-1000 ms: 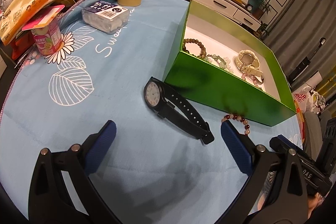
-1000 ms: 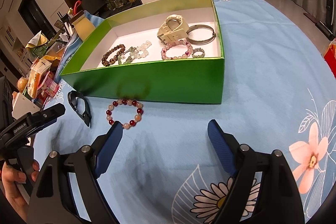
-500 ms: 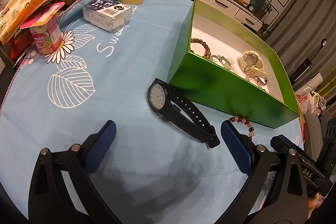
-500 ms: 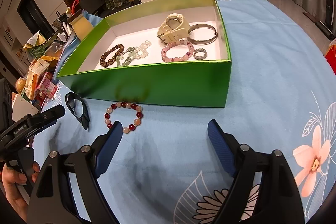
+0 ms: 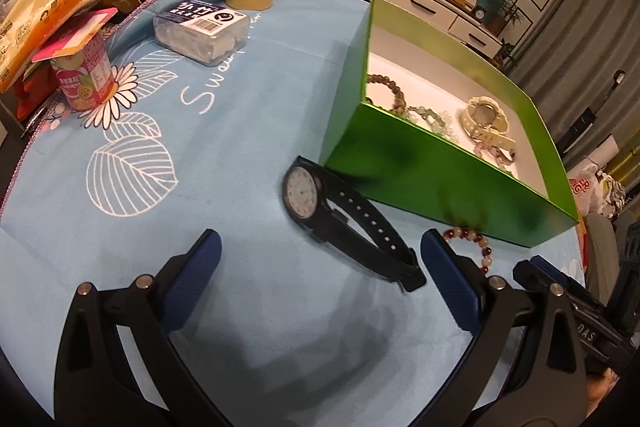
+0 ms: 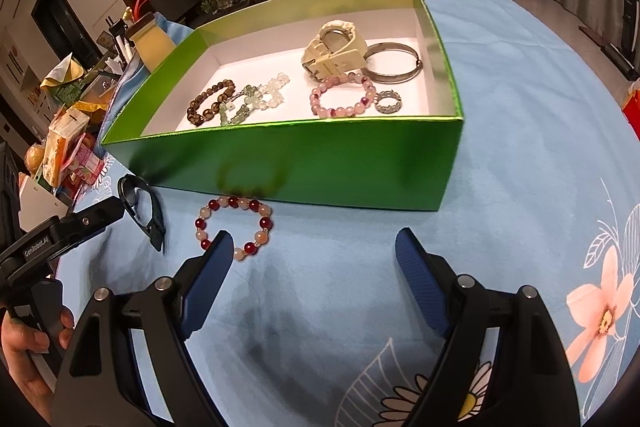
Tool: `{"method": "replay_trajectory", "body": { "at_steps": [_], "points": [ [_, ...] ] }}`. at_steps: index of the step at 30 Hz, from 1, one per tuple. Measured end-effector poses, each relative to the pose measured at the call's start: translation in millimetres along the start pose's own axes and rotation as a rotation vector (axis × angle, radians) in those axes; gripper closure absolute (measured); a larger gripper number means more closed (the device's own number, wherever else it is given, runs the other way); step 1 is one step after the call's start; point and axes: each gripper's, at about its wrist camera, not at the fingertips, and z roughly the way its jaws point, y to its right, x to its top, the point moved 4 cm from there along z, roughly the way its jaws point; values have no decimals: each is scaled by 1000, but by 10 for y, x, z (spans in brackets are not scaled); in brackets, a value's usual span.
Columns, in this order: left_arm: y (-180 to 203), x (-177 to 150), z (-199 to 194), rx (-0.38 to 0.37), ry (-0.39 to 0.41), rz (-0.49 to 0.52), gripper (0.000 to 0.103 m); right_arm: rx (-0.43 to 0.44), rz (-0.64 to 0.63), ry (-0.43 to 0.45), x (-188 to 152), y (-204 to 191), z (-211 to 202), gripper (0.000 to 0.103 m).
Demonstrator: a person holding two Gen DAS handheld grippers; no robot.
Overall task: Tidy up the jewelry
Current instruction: 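Withdraw both tools toward the black watch and red-and-white bead bracelet, then grasp the black watch with the left gripper while the right gripper grasps the red-and-white bead bracelet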
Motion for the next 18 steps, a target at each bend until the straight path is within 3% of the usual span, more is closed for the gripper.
{"method": "replay_trajectory", "body": {
  "at_steps": [5, 10, 17, 18],
  "points": [
    [-62, 49, 37, 75, 9, 14, 7, -16, -37, 8, 15, -72, 32, 20],
    [-128, 56, 82, 107, -6, 16, 22, -24, -59, 19, 26, -122, 50, 20],
    [-162, 18, 80, 145, -2, 73, 36, -27, -86, 30, 45, -169, 61, 20],
    [-162, 14, 76, 150, 0, 85, 43, -28, -96, 34, 46, -187, 66, 20]
  ]
}}
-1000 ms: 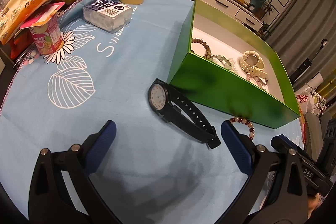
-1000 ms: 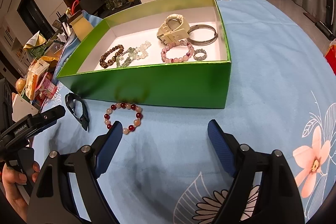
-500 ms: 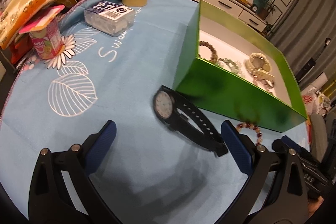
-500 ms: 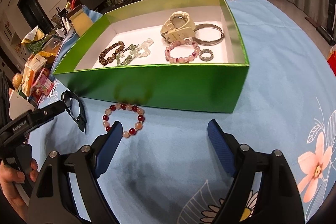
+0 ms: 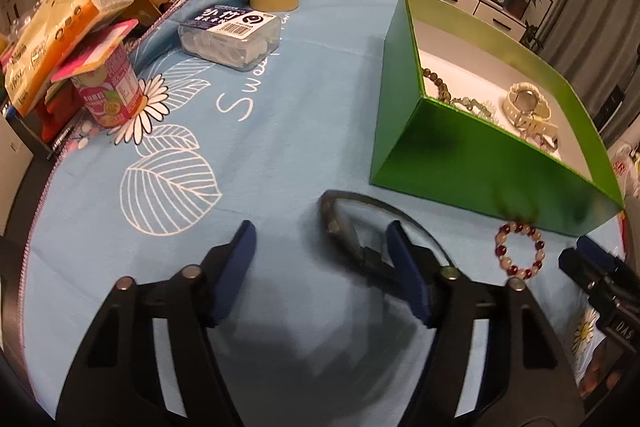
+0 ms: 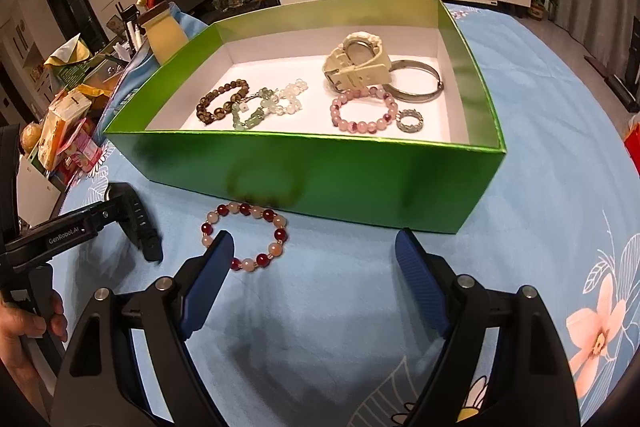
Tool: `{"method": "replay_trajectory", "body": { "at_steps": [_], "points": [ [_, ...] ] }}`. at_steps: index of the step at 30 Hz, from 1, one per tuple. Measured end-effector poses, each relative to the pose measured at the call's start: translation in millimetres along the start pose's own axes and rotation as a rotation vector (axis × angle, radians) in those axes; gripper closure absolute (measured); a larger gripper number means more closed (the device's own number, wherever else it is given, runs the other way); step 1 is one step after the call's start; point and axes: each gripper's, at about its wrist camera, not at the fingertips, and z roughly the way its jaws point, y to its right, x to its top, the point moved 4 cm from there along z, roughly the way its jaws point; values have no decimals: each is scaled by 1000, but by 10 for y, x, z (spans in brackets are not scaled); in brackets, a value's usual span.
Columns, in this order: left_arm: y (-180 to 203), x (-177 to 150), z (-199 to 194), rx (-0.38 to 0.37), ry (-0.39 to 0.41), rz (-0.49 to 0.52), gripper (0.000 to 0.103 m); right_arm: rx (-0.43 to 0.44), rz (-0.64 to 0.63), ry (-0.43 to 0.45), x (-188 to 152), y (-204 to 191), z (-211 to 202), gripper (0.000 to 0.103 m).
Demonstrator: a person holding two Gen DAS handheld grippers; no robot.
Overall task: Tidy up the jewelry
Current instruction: 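Grasp the black watch with the left gripper while the right gripper grasps the red-and-white bead bracelet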
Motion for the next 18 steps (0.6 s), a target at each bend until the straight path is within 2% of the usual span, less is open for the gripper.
{"method": "replay_trajectory", "body": {
  "at_steps": [1, 4, 11, 14, 18],
  "points": [
    [3, -4, -5, 1, 3, 12, 51, -1, -10, 3, 2, -18, 4, 22],
    [40, -18, -10, -10, 6, 41, 62, -11, -47, 4, -10, -97, 53, 29],
    [125, -33, 8, -33, 20, 82, 66, -63, -129, -3, -54, -219, 202, 50],
    [106, -24, 13, -47, 29, 84, 72, -81, -160, 4, -49, -246, 225, 58],
    [88, 8, 25, -64, 34, 80, 78, -76, -203, 7, -35, -318, 243, 82]
  ]
}}
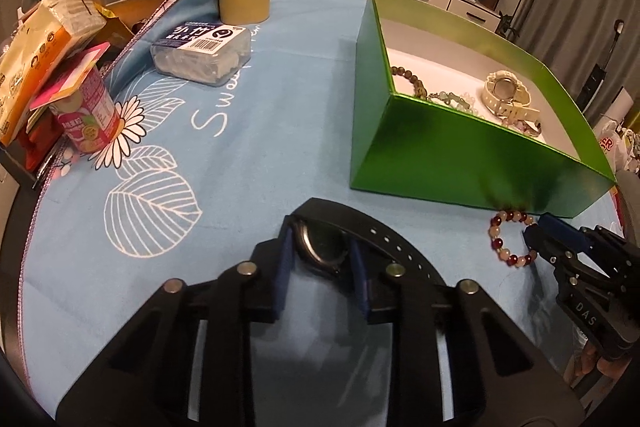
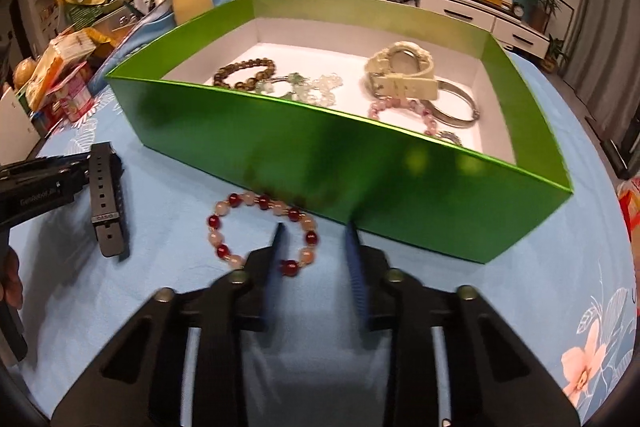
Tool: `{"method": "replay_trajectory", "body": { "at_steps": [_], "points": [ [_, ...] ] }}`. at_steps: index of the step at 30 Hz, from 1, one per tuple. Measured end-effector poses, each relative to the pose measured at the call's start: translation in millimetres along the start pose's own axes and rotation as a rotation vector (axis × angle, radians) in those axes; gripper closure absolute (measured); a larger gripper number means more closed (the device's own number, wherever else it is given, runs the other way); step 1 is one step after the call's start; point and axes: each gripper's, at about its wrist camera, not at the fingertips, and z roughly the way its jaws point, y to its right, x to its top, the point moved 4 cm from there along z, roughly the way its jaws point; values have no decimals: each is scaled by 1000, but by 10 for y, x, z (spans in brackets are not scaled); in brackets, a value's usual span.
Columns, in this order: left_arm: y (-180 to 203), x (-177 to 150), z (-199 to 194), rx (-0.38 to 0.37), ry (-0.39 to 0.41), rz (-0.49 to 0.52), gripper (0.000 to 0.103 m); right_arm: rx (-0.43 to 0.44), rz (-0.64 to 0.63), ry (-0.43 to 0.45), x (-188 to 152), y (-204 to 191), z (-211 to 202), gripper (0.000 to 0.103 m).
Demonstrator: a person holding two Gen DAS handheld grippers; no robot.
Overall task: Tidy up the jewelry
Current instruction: 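Grasp the black watch with the left gripper while the right gripper grasps the red-and-white bead bracelet, then carry the black watch and bead bracelet into the green box and open both grippers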
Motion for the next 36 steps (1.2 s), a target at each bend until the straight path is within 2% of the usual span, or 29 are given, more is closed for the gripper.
{"method": "replay_trajectory", "body": {
  "at_steps": [1, 3, 4, 9, 21, 36],
  "points": [
    [-1, 3, 2, -7, 3, -2, 79, 3, -6, -2, 6, -22, 6, 89],
    [-1, 6, -1, -16, 8, -5, 83, 9, -23, -1, 16, -71, 11, 94],
    [6, 3, -6, -40, 12, -11, 89, 11, -26, 1, 13, -87, 9, 95],
    [51, -10, -43, -58, 32, -12, 95, 42, -4, 9, -14, -72, -16, 96],
    [246, 8, -311, -54, 99, 47, 95, 61, 15, 66, -44, 0, -262, 96],
    [494, 31, -595, -63, 139, 102, 95, 78, 30, 200, 81, 114, -863, 96]
  ]
}}
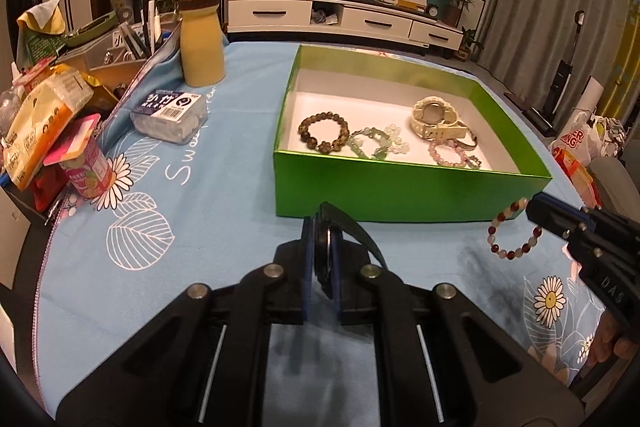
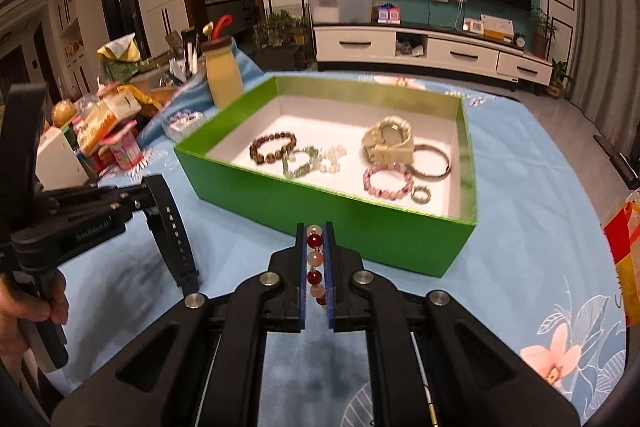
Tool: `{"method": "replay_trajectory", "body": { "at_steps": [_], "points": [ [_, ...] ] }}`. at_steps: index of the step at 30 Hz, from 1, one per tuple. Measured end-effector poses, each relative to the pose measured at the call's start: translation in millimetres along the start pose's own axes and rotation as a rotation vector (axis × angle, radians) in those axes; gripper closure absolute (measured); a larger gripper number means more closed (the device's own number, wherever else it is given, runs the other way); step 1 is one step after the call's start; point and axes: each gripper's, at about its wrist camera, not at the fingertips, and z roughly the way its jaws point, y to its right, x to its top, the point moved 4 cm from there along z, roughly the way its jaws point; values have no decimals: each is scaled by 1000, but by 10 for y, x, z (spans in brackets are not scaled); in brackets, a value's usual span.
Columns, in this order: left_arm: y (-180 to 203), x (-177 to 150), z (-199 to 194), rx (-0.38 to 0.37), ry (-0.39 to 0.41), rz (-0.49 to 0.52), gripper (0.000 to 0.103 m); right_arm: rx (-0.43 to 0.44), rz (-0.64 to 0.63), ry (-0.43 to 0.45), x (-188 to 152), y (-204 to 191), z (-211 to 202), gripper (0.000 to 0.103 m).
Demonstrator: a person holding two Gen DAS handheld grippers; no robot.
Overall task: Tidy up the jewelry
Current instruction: 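Carry the black watch and bead bracelet into the green box and open both grippers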
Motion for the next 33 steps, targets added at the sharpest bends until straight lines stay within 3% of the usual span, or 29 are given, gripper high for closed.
{"method": "replay_trajectory", "body": {
  "at_steps": [22, 33],
  "points": [
    [351, 386, -411, -56, 74, 53, 95, 41, 13, 114, 344, 15, -452, 96],
    [487, 859, -410, -83, 112, 64, 95, 63, 53, 166, 748, 191, -486, 96]
  ]
}}
